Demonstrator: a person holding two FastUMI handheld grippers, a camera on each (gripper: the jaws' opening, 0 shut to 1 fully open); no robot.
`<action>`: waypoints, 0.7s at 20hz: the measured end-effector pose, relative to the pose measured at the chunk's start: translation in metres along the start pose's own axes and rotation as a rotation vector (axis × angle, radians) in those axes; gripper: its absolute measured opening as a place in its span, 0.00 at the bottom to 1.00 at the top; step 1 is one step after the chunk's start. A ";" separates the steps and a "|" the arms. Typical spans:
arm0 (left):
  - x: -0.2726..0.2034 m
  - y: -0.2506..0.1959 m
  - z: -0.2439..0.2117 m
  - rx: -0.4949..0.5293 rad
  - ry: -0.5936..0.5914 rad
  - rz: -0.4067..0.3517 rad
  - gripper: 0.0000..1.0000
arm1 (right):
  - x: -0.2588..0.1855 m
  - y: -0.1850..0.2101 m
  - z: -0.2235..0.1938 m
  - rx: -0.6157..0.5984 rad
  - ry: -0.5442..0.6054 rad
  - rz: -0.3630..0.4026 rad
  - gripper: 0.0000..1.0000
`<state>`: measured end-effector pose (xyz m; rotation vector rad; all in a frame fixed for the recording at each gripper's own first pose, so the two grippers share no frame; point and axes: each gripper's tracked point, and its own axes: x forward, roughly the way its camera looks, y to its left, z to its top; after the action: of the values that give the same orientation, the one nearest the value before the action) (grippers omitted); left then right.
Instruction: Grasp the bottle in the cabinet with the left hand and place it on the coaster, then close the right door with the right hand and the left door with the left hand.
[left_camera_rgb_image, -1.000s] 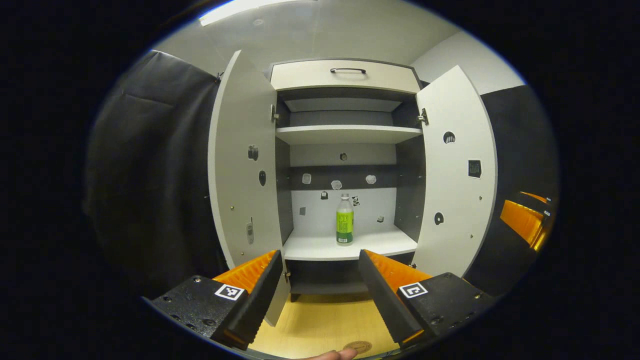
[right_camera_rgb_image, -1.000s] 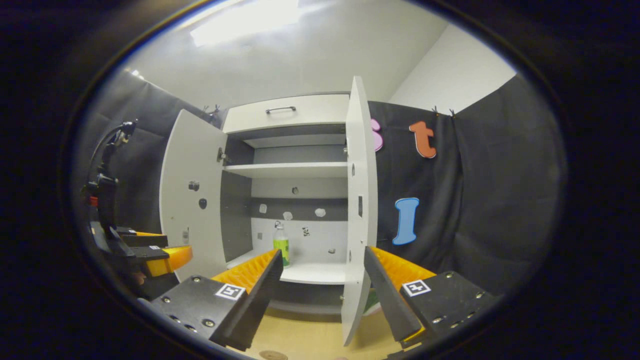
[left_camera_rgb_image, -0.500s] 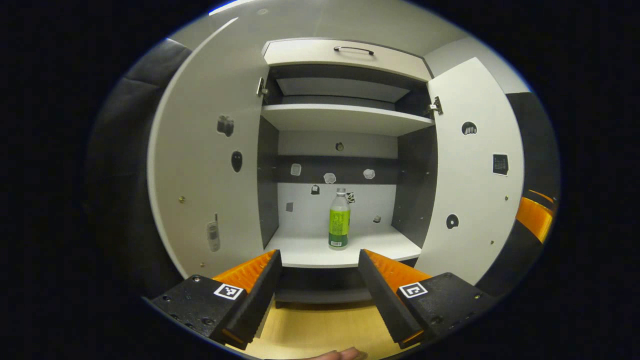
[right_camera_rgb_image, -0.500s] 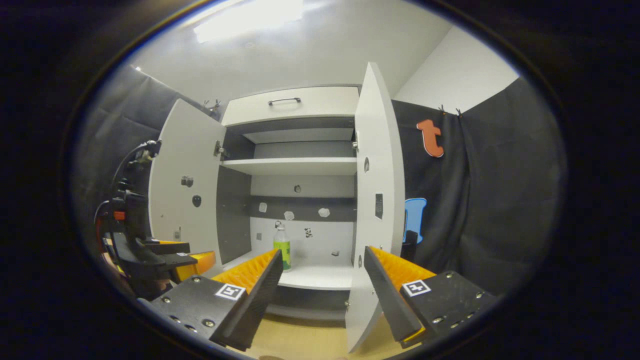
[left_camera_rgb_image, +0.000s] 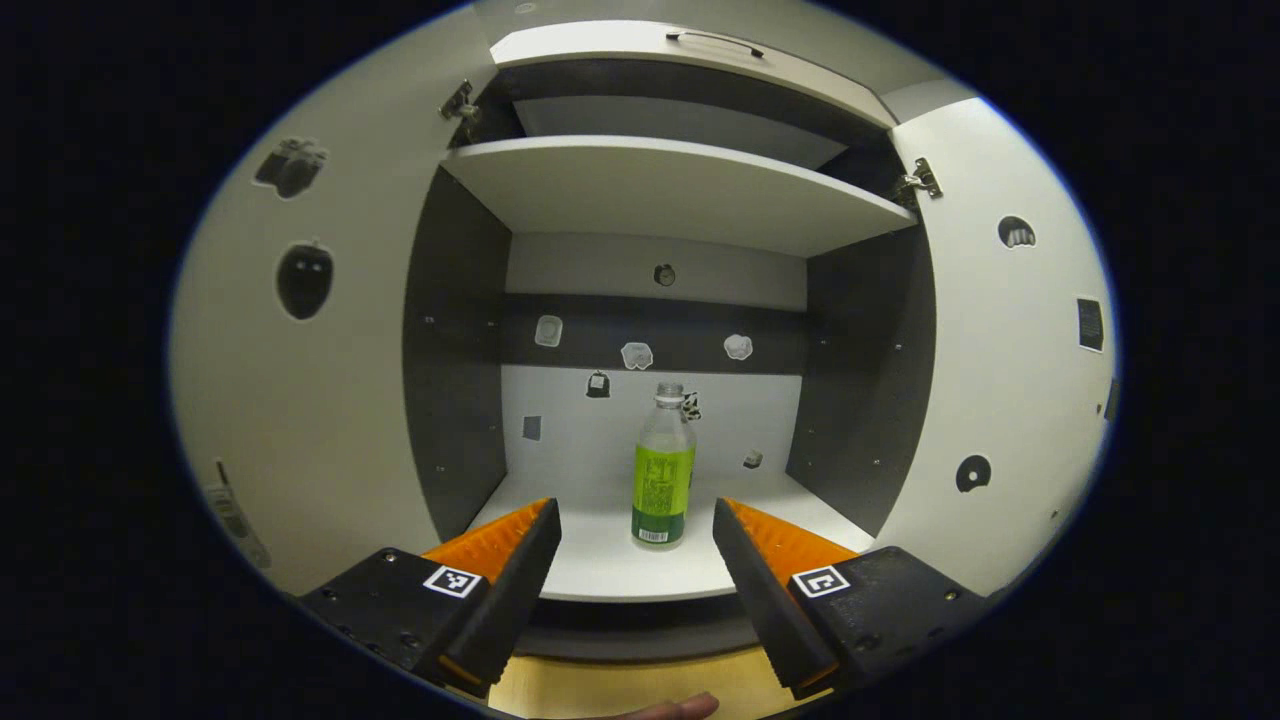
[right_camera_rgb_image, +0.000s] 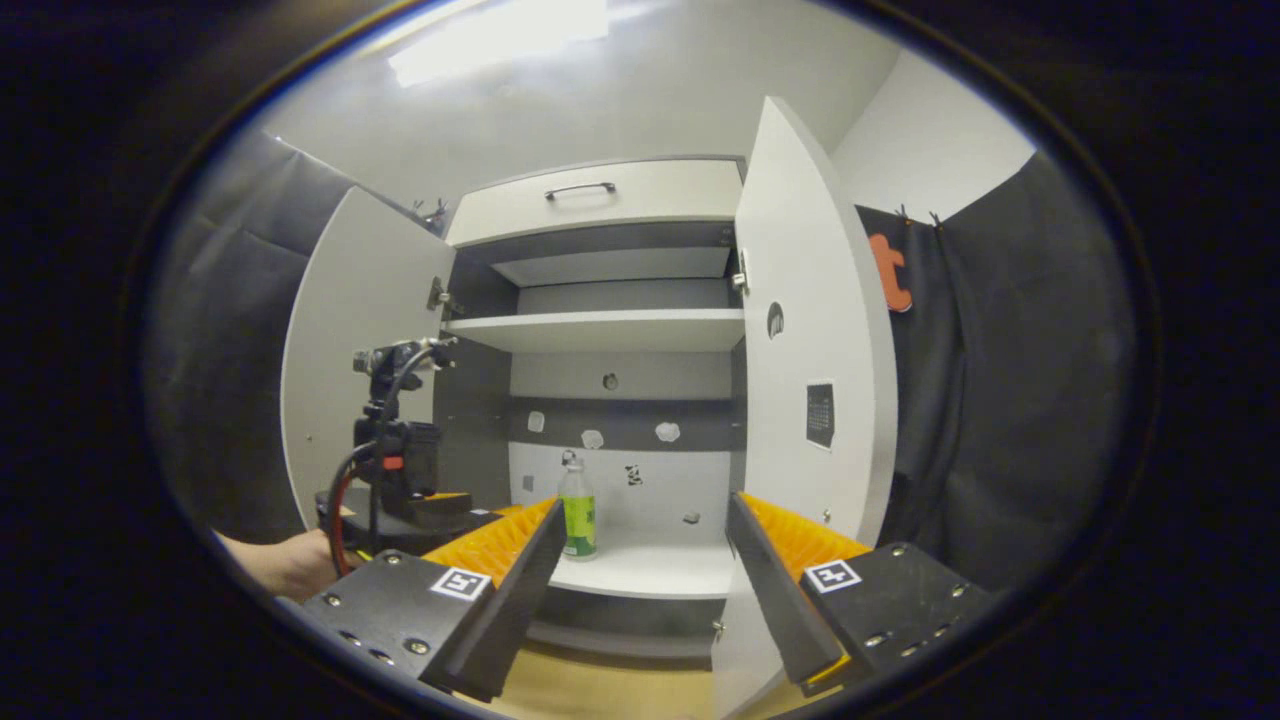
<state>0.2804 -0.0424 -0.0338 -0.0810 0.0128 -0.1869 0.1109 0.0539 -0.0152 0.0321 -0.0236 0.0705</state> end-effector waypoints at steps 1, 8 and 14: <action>0.014 -0.003 -0.002 -0.002 -0.005 -0.015 0.97 | 0.002 -0.002 -0.001 -0.008 0.003 -0.008 0.98; 0.101 -0.015 -0.017 -0.008 -0.038 -0.081 0.97 | 0.007 -0.004 -0.007 -0.031 0.018 -0.032 0.93; 0.152 -0.016 -0.026 0.031 -0.009 -0.061 0.97 | 0.001 -0.014 -0.011 -0.074 0.038 -0.057 0.98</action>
<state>0.4265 -0.0887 -0.0596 -0.0518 -0.0015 -0.2481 0.1130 0.0403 -0.0262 -0.0422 0.0122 0.0130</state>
